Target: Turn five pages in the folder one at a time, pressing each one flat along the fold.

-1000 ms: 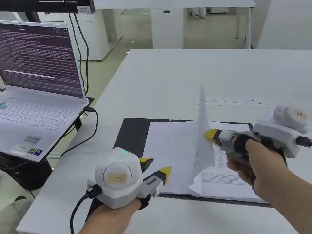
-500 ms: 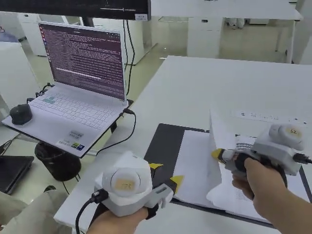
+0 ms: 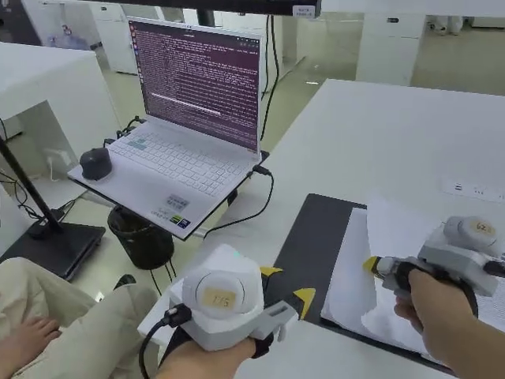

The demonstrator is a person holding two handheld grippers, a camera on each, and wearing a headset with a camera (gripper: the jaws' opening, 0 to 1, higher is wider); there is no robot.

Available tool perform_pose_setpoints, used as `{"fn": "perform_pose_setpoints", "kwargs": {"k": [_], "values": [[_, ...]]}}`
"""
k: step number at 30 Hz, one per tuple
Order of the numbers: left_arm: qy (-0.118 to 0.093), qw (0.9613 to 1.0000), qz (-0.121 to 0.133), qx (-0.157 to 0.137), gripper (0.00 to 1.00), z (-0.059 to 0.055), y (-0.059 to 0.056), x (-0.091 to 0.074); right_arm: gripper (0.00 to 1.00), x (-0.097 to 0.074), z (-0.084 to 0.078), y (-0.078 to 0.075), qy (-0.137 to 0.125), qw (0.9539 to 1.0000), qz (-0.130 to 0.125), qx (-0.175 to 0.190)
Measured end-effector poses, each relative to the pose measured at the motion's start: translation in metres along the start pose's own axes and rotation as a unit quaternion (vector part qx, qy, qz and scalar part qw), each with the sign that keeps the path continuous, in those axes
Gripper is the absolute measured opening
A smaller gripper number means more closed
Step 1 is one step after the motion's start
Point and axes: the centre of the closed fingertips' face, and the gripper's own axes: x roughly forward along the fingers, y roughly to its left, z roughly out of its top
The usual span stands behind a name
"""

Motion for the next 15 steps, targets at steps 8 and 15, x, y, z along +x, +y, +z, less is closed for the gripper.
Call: {"fn": "perform_pose_setpoints", "kwargs": {"k": [8,15], "values": [[0.012,0.9998,0.010,-0.012,0.28,-0.015,0.009,-0.002,0.00,0.022,-0.020,-0.008,0.016,0.9990,-0.027,-0.033],[0.024,0.9995,0.011,-0.020,0.28,-0.028,0.009,0.001,0.10,0.029,-0.041,0.006,0.035,0.9988,0.017,-0.029]]}}
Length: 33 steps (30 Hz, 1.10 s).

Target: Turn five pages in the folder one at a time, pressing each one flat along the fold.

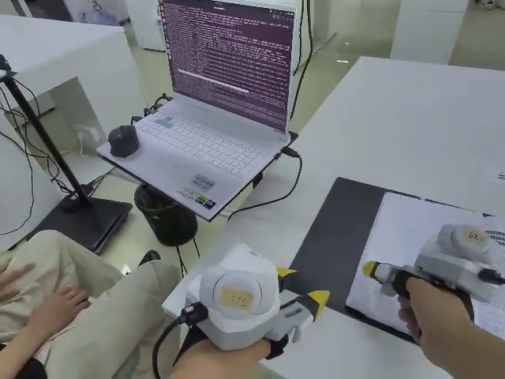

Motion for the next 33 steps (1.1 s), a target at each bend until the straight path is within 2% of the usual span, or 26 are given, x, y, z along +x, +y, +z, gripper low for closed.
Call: {"fn": "perform_pose_setpoints", "kwargs": {"k": [3,5,8,11,16,20,21,24,26,29,30,32,33], "values": [[0.005,1.0000,-0.004,0.003,0.28,-0.002,-0.003,0.005,0.11,-0.004,-0.002,0.008,-0.009,0.9991,0.035,0.020],[0.007,0.9999,-0.008,0.005,0.28,-0.003,-0.005,0.011,0.12,-0.010,-0.002,0.005,-0.009,0.9987,0.042,0.029],[0.014,0.9997,-0.016,0.009,0.28,-0.005,-0.011,0.022,0.12,-0.022,0.000,-0.007,-0.015,0.9987,0.040,0.027],[0.024,0.9990,-0.029,0.023,0.27,-0.007,-0.022,0.036,0.12,-0.035,0.002,-0.019,-0.021,0.9981,0.042,0.039],[0.046,0.9965,-0.053,0.045,0.26,-0.017,-0.040,0.068,0.04,-0.060,0.010,-0.044,-0.045,0.9960,0.048,0.061],[0.056,0.9941,-0.069,0.062,0.25,-0.022,-0.054,0.097,0.00,-0.081,0.015,-0.066,-0.063,0.9937,0.041,0.084],[0.058,0.9937,-0.070,0.066,0.25,-0.024,-0.055,0.103,0.00,-0.086,0.017,-0.074,-0.070,0.9932,0.032,0.088],[0.059,0.9931,-0.070,0.073,0.26,-0.026,-0.058,0.122,0.00,-0.096,0.021,-0.086,-0.081,0.9910,0.030,0.102],[0.067,0.9927,-0.070,0.072,0.26,-0.030,-0.061,0.134,0.00,-0.102,0.025,-0.095,-0.086,0.9903,0.026,0.106],[0.077,0.9907,-0.064,0.091,0.26,-0.039,-0.061,0.142,0.00,-0.109,0.031,-0.108,-0.095,0.9882,0.020,0.118],[0.089,0.9897,-0.055,0.097,0.26,-0.045,-0.059,0.143,0.00,-0.110,0.033,-0.110,-0.098,0.9872,0.022,0.124],[0.097,0.9895,-0.051,0.094,0.26,-0.054,-0.057,0.145,0.00,-0.113,0.038,-0.114,-0.106,0.9836,0.024,0.144],[0.102,0.9893,-0.049,0.092,0.26,-0.058,-0.056,0.146,0.00,-0.114,0.039,-0.116,-0.107,0.9834,0.025,0.144]]}}
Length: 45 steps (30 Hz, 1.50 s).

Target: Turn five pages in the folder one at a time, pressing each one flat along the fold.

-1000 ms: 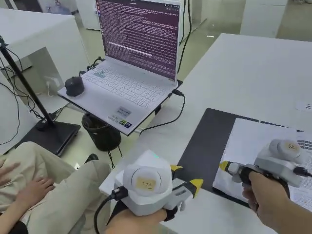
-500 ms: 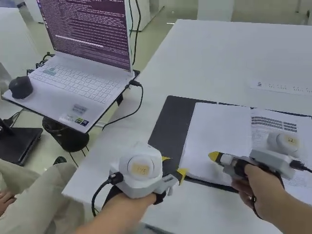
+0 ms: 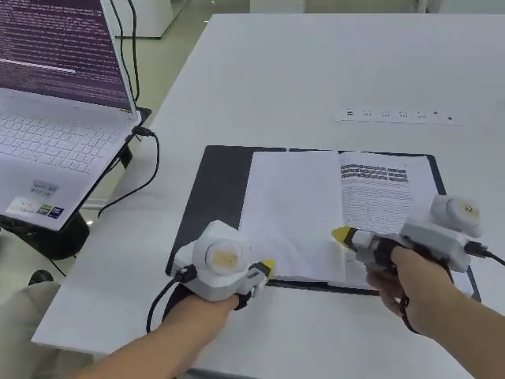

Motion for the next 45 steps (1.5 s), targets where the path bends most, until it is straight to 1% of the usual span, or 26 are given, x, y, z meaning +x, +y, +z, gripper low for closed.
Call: {"fn": "perform_pose_setpoints", "kwargs": {"k": [1,2,3,4,6,9,10,11,15,16,17,18,20,21,22,23,24,25,26,28,31,36,39,40,42,45], "values": [[0.008,1.0000,0.001,-0.003,0.25,-0.006,0.000,0.000,0.00,0.001,0.004,-0.001,-0.002,1.0000,0.004,0.003],[0.008,1.0000,0.002,-0.003,0.24,-0.009,0.000,0.000,0.00,0.001,0.006,-0.001,-0.002,1.0000,0.004,0.003],[-0.012,0.9999,0.009,0.004,0.24,-0.005,0.001,-0.001,0.00,0.003,0.009,-0.001,-0.001,1.0000,0.005,0.004],[-0.011,0.9999,0.008,0.002,0.24,-0.006,0.000,-0.002,0.00,0.003,0.010,-0.001,-0.001,1.0000,0.006,0.004],[-0.017,0.9998,0.010,0.000,0.23,-0.006,0.001,-0.002,0.00,0.005,0.016,0.001,-0.002,0.9999,0.011,0.008],[-0.025,0.9996,0.012,0.007,0.23,-0.007,0.001,-0.002,0.00,0.013,0.027,0.002,-0.002,0.9999,0.014,0.009],[-0.029,0.9995,0.013,0.005,0.23,-0.006,0.002,-0.003,0.00,0.015,0.029,0.003,-0.001,0.9998,0.016,0.012],[-0.032,0.9994,0.012,0.000,0.23,-0.006,0.002,-0.003,0.00,0.018,0.033,0.004,-0.001,0.9996,0.021,0.017],[-0.039,0.9991,0.014,0.001,0.23,-0.007,0.002,-0.003,0.00,0.030,0.040,0.006,0.004,0.9979,0.037,0.053],[-0.040,0.9991,0.013,0.002,0.23,-0.006,0.003,-0.002,0.00,0.034,0.040,0.004,0.011,0.9973,0.036,0.064],[-0.040,0.9991,0.013,0.002,0.23,-0.006,0.003,-0.003,0.00,0.037,0.040,-0.001,0.014,0.9974,0.029,0.065],[-0.040,0.9991,0.013,0.003,0.23,-0.007,0.003,-0.002,0.00,0.041,0.040,-0.005,0.015,0.9972,0.027,0.067],[-0.041,0.9991,0.014,0.003,0.23,-0.007,0.004,-0.002,0.00,0.045,0.037,-0.011,0.025,0.9961,0.018,0.082],[-0.041,0.9991,0.014,0.003,0.23,-0.007,0.004,-0.002,0.00,0.047,0.037,-0.013,0.025,0.9961,0.018,0.083],[-0.041,0.9991,0.014,0.003,0.23,-0.007,0.004,-0.001,0.00,0.050,0.037,-0.016,0.028,0.9950,0.018,0.095],[-0.041,0.9990,0.014,0.003,0.23,-0.007,0.005,-0.001,0.00,0.051,0.039,-0.013,0.027,0.9933,0.028,0.109],[-0.041,0.9990,0.014,0.002,0.23,-0.008,0.005,-0.001,0.00,0.053,0.043,-0.012,0.018,0.9926,0.031,0.116],[-0.041,0.9990,0.014,0.002,0.23,-0.008,0.006,-0.001,0.00,0.054,0.045,-0.013,0.017,0.9934,0.027,0.110],[-0.042,0.9990,0.014,0.002,0.23,-0.008,0.006,0.000,0.00,0.057,0.050,-0.012,0.011,0.9932,0.029,0.113],[-0.043,0.9990,0.014,0.001,0.23,-0.008,0.006,-0.001,0.00,0.062,0.055,-0.012,0.009,0.9922,0.031,0.121],[-0.043,0.9990,0.013,0.002,0.23,-0.008,0.006,0.000,0.00,0.066,0.061,-0.010,0.005,0.9921,0.032,0.121],[-0.044,0.9989,0.015,0.002,0.23,-0.008,0.006,0.000,0.00,0.077,0.075,-0.014,-0.009,0.9904,0.033,0.134],[-0.045,0.9989,0.015,0.002,0.23,-0.008,0.005,0.000,0.00,0.085,0.085,-0.016,-0.017,0.9886,0.036,0.145],[-0.045,0.9989,0.016,0.002,0.23,-0.008,0.005,0.000,0.00,0.087,0.090,-0.017,-0.023,0.9880,0.035,0.149],[-0.045,0.9988,0.016,0.002,0.23,-0.008,0.005,0.000,0.00,0.093,0.095,-0.017,-0.027,0.9875,0.034,0.151],[-0.044,0.9989,0.017,0.002,0.23,-0.008,0.004,0.000,0.00,0.098,0.103,-0.016,-0.037,0.9881,0.030,0.146]]}}
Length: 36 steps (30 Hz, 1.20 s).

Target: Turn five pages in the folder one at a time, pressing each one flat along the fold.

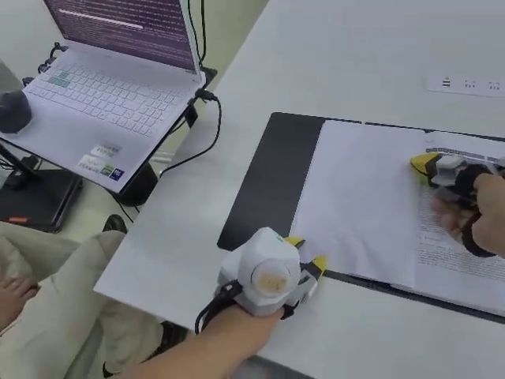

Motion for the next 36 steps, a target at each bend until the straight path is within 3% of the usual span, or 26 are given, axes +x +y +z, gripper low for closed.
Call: {"fn": "perform_pose_setpoints", "kwargs": {"k": [5,12,16,20,25,31,36], "values": [[-0.001,1.0000,0.000,-0.002,0.23,0.000,0.000,0.000,0.00,0.015,0.019,0.003,-0.016,0.9998,-0.008,-0.005],[-0.002,1.0000,0.000,-0.001,0.23,-0.001,0.000,0.001,0.00,0.032,0.045,0.000,-0.055,0.9982,-0.009,0.021],[-0.003,1.0000,0.001,-0.002,0.23,-0.001,0.000,0.001,0.00,0.037,0.053,0.002,-0.076,0.9959,-0.003,0.049],[-0.003,1.0000,0.002,-0.003,0.23,-0.001,0.000,0.001,0.00,0.041,0.060,0.001,-0.082,0.9953,-0.004,0.052],[-0.003,1.0000,0.002,-0.003,0.23,-0.001,0.001,0.001,0.00,0.038,0.057,0.002,-0.077,0.9958,-0.005,0.049],[-0.002,1.0000,0.002,-0.002,0.23,-0.001,0.001,0.001,0.00,0.029,0.037,0.000,-0.036,0.9986,0.003,0.038],[-0.001,1.0000,0.002,-0.001,0.23,-0.001,0.001,0.001,0.00,0.020,0.026,-0.001,-0.023,0.9987,0.008,0.045]]}}
